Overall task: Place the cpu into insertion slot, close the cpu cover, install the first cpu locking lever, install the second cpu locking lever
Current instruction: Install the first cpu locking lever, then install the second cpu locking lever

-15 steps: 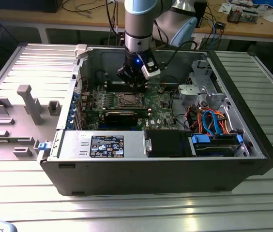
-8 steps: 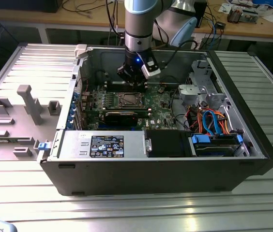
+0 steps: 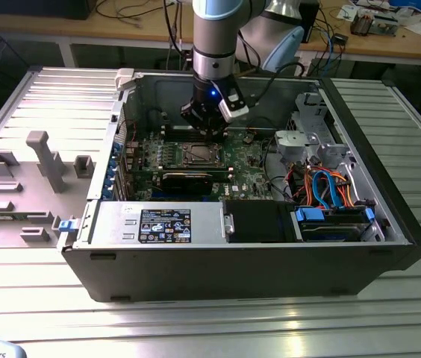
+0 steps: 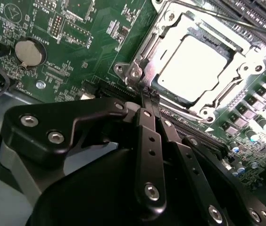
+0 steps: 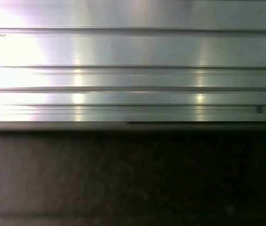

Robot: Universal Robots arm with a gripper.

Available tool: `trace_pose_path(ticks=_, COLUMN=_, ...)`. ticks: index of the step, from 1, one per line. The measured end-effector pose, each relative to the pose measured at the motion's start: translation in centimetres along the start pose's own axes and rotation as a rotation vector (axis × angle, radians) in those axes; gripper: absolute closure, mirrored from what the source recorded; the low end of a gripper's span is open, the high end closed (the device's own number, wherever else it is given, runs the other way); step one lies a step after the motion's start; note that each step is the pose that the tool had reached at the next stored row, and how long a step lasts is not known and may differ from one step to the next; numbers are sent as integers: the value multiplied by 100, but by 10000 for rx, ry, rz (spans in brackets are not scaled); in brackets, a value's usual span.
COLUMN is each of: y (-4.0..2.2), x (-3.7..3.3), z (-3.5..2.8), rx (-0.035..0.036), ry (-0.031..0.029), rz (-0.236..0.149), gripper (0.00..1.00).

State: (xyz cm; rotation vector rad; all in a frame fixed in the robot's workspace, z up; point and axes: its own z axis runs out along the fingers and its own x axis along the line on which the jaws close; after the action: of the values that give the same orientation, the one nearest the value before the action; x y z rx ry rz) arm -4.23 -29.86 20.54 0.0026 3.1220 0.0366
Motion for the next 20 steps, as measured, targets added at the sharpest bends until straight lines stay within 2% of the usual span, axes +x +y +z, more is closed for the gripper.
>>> trace_pose_path(ticks=14, y=-31, x=0, z=-4, rx=3, ry=2, rz=0, gripper=89)
trace_pose_path(ticks=15, y=-31, x=0, z=-14, rx=2, ry=1, rz=1, gripper=89)
trace_pose_path(ticks=17, y=-30, x=-2, z=-107, rx=1, ry=0, rz=0, gripper=89)
trace_pose_path(ticks=18, y=-30, x=-3, z=-126, rx=0, ry=0, rz=-1, gripper=89)
trace_pose_path(ticks=20, y=-34, x=-3, z=-128, rx=-2, ry=-2, rz=-2, gripper=89)
